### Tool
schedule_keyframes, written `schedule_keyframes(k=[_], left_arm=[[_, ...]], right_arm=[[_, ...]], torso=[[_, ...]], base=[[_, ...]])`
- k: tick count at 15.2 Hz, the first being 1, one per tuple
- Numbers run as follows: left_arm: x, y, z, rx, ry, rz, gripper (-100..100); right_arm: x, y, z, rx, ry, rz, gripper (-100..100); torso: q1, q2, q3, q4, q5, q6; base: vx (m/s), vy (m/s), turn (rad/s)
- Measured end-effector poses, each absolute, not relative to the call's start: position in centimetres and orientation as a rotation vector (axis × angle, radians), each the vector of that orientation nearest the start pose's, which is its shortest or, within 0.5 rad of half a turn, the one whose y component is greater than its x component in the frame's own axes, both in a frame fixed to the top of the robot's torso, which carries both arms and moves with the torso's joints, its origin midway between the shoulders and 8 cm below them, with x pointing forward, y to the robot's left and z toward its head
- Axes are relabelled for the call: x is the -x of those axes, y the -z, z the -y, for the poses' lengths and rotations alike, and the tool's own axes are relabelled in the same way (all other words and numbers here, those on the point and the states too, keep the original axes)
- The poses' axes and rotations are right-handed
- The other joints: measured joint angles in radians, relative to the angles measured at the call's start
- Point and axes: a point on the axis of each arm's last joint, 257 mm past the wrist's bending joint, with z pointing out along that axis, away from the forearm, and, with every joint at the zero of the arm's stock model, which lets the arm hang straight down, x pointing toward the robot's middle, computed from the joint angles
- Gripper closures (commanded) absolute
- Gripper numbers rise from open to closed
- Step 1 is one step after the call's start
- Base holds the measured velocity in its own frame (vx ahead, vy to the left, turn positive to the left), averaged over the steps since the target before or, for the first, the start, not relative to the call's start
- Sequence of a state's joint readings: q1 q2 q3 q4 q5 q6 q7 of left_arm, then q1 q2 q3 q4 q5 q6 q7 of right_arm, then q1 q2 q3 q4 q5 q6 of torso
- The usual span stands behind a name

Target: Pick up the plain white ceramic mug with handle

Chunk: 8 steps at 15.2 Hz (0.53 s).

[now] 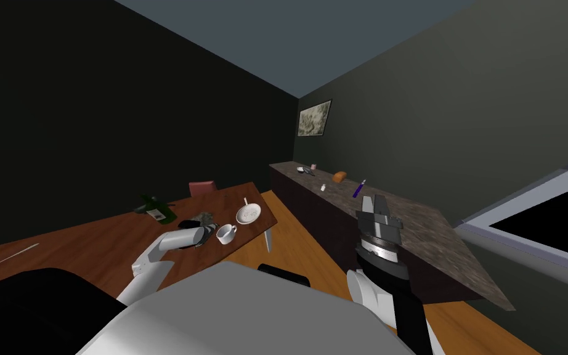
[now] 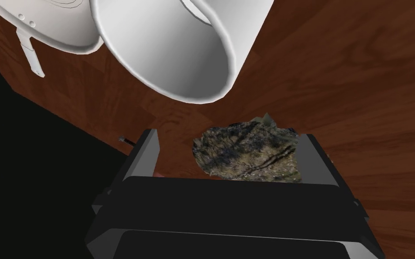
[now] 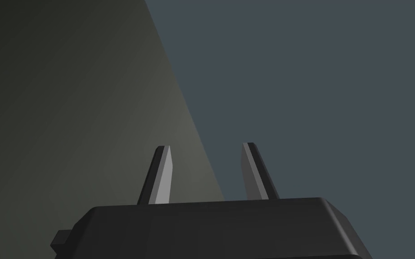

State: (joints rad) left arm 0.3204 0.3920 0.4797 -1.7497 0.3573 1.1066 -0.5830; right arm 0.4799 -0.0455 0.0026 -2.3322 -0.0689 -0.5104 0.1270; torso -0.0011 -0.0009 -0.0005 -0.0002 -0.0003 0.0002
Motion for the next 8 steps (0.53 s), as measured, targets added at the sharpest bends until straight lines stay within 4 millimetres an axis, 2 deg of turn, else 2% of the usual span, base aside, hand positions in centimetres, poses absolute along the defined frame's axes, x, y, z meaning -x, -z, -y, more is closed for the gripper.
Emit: schedule_keyframes(k=[8], left_arm=[[-22.7, 41.2, -55.0, 1.814, -0.040, -2.068, -100]], right_arm=[[-33.2, -5.6, 27.6, -0.559, -1.258, -0.581, 0]], torso=[[0.001, 0.000, 0.000, 0.000, 0.000, -0.001]], base=[[0.022, -0.001, -0.094]])
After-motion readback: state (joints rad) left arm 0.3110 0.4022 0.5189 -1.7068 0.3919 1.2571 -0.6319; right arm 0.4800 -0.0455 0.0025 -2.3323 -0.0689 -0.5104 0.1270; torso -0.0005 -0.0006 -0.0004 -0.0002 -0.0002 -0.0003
